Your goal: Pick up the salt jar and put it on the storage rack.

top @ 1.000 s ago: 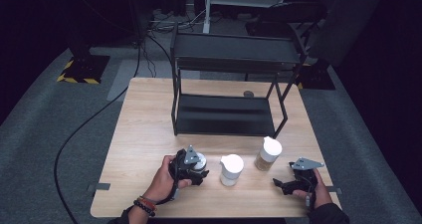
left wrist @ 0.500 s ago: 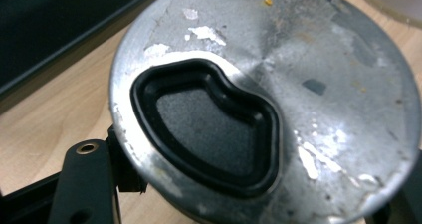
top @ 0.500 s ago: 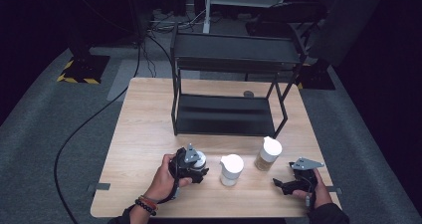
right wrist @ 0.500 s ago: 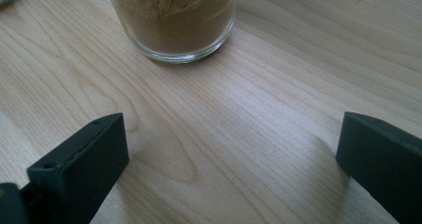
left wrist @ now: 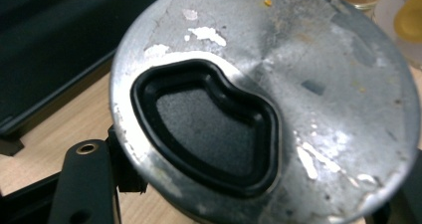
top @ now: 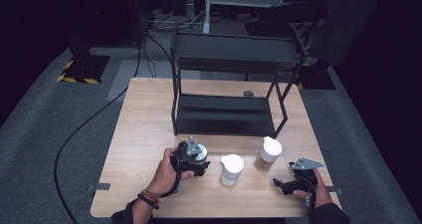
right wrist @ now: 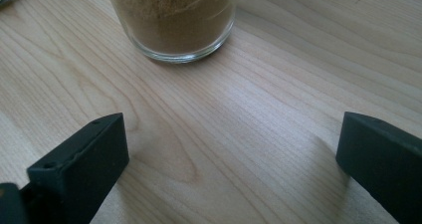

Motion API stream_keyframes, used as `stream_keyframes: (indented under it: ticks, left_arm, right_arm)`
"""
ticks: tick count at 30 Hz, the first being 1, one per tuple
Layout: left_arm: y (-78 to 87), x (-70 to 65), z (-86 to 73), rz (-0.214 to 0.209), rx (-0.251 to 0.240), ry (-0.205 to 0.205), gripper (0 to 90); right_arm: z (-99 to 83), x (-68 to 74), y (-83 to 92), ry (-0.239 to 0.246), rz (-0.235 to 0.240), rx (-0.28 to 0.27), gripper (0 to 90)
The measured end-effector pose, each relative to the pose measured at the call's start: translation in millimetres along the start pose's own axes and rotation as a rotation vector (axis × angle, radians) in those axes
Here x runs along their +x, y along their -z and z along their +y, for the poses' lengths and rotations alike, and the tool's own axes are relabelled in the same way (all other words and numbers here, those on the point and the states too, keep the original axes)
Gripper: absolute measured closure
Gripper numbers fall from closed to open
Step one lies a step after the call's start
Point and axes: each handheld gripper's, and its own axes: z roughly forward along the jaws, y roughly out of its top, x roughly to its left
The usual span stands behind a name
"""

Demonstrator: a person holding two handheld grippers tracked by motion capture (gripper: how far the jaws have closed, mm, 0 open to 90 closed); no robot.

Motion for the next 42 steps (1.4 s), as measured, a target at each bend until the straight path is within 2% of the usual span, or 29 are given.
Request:
stream_keyframes:
  ticks: [20,28,31,34,42]
  left_arm:
    - [-0.8,8.8,30.5,0.042,-0.023,0.017,30.2]
    - [-8.7,14.3,45.6,0.062,-0.022,0.028,30.3]
    - [-12.7,15.8,49.9,0.068,-0.029,0.044,30.2]
    - [-16.3,15.6,55.9,0.075,-0.030,0.040,30.2]
    - [-22.7,19.3,67.2,0.099,-0.037,0.067,30.2]
  right_arm:
    - [0.0,0.1,0.0,0.000,0.000,0.000,0.0]
    - [-0.1,0.1,0.0,0.000,0.000,0.000,0.0]
    - [0.0,0.1,0.0,0.000,0.000,0.000,0.0]
    - [-0.1,0.1,0.0,0.000,0.000,0.000,0.0]
    - [0.2,0.1,0.2,0.000,0.000,0.002,0.0]
